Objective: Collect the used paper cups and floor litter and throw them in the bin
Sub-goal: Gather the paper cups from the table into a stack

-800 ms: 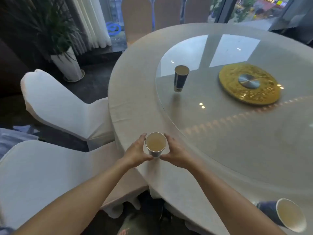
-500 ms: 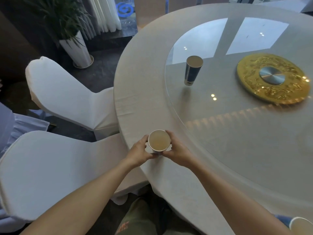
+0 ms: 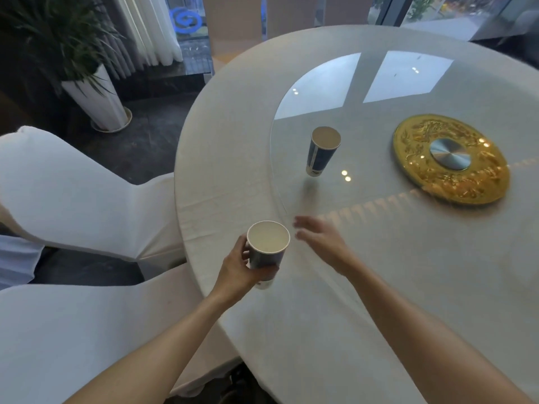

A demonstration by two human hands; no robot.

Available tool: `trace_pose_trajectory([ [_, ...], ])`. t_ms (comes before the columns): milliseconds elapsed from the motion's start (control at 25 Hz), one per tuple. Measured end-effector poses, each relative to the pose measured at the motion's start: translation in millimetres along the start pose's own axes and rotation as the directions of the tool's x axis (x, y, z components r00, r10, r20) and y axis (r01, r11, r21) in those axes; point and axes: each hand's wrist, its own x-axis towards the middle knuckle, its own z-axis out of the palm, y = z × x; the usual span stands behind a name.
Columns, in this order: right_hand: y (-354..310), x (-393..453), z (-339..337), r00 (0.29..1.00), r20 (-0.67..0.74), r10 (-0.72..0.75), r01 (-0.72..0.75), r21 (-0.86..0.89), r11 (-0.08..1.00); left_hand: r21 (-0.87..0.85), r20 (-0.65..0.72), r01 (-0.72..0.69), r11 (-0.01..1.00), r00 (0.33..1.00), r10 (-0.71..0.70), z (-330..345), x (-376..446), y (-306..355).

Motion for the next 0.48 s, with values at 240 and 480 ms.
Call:
trace_pose_trajectory([
  [240,-38.0,105.0,-61.4,0.825,-0.499,-0.266,-0.044,-0.526,0.85,-0.001,-0.013,-0.021,1.0,1.0,0.021,-10.7,32.0,11.2],
  [480,-43.5,165.2,-74.2,0.91,-0.361,-0.206,-0.119,-0.701,0.703,0.007,0.015,0.004,1.0,1.0,-0.004,-10.1,45.2,9.1],
])
